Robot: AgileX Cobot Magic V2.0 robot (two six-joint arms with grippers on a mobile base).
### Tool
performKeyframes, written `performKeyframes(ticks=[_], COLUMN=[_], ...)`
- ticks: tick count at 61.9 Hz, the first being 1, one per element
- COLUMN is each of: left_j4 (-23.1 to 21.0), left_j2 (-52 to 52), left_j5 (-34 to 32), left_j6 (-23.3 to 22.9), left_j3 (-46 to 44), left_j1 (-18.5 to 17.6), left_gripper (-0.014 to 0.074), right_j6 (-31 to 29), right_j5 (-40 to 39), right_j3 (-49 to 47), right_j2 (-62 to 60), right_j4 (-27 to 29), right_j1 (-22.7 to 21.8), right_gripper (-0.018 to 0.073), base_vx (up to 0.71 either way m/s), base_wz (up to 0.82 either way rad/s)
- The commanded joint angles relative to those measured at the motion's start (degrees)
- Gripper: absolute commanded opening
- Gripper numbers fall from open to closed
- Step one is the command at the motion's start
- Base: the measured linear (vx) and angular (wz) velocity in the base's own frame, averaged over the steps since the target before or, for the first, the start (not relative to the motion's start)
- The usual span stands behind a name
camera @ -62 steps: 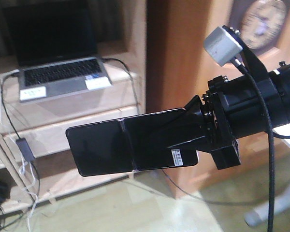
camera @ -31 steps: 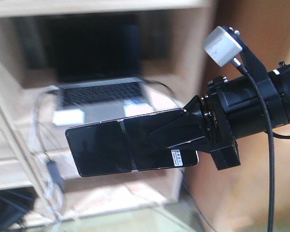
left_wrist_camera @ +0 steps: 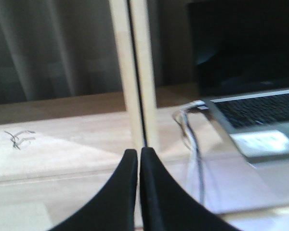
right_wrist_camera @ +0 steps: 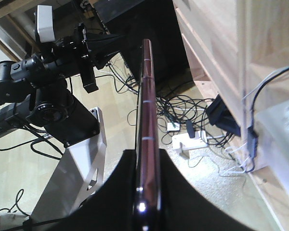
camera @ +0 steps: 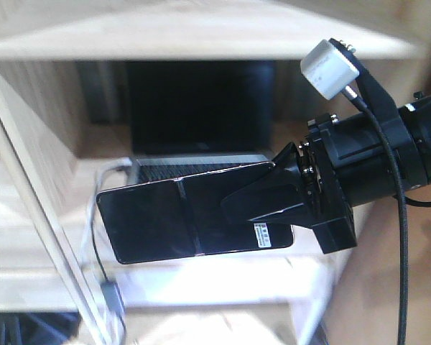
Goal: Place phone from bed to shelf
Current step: 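Approach the wooden shelf above the laptop holding the phone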
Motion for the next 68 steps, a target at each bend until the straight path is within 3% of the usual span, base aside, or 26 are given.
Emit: performKeyframes(ticks=[1,68], left_j4=[-0.3,-0.3], left_j2=[-0.5,-0.5], left_j5=[-4.2,-4.2], left_j6=[-0.2,-0.2], left_j3=[-1.5,-1.5], left_j1=[-0.1,-0.1], left_gripper=[0.0001,0.0001], right_j6=[-0.4,-0.4], right_j5=[3.1,3.1], right_j3=[-1.5,-1.5], right_j2=[-1.5,-1.5], right_j4=[5.0,5.0], right_j1=[0.0,0.0], right_gripper=[-0.0001,-0.0001], base_vx=[0.27,0.12], base_wz=[0.14,-0.01])
